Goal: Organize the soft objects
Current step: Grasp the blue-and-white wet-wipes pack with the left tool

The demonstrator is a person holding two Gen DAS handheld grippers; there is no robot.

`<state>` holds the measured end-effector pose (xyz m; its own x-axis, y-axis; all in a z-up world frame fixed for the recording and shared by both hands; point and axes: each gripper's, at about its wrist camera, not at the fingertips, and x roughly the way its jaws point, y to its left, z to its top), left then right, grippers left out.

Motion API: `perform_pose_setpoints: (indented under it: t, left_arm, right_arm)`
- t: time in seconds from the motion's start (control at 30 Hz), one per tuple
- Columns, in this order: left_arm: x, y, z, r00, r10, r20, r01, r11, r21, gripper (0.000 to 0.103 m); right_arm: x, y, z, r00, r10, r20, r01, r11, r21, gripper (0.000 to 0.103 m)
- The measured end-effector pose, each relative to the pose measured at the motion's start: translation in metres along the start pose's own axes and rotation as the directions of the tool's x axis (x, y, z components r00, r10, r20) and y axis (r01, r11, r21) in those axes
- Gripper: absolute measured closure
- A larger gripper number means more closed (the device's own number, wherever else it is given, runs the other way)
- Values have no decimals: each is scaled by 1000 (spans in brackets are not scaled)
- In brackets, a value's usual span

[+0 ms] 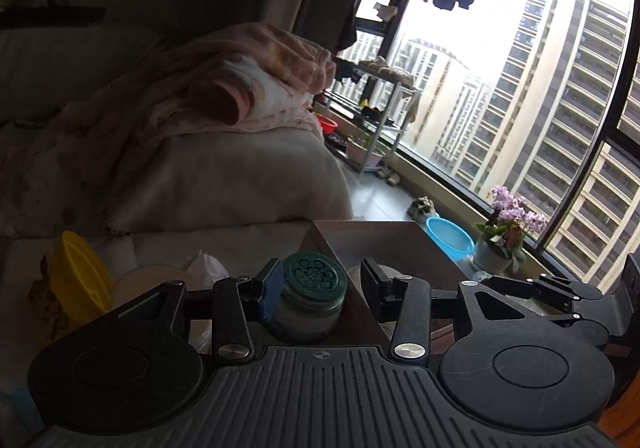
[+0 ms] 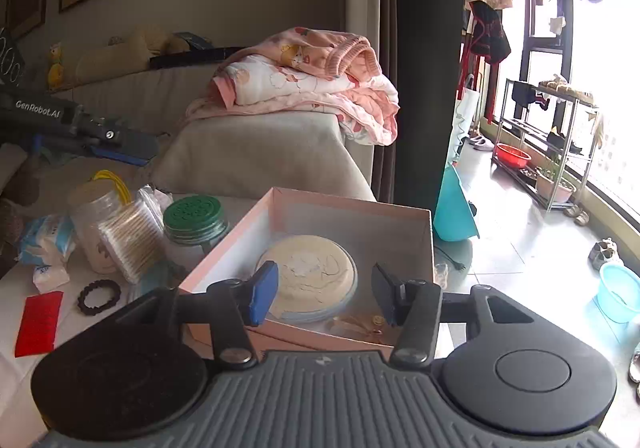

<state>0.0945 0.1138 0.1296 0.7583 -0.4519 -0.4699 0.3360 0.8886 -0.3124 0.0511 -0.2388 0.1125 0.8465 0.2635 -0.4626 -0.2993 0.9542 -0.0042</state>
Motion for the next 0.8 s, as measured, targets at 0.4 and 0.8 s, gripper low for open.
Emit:
perform_pose_setpoints:
  t: [0.4, 0.8]
  left_arm:
    - [-111, 103, -86, 958, 288, -17, -286, 941, -181, 56]
    - [-41, 63, -54, 937, 291, -194, -155, 842, 516, 55]
  right_arm:
    - [14, 135, -11, 941, 303, -149, -326, 931, -167, 46]
    - [20, 181, -30, 903, 344, -255, -406, 878, -253, 46]
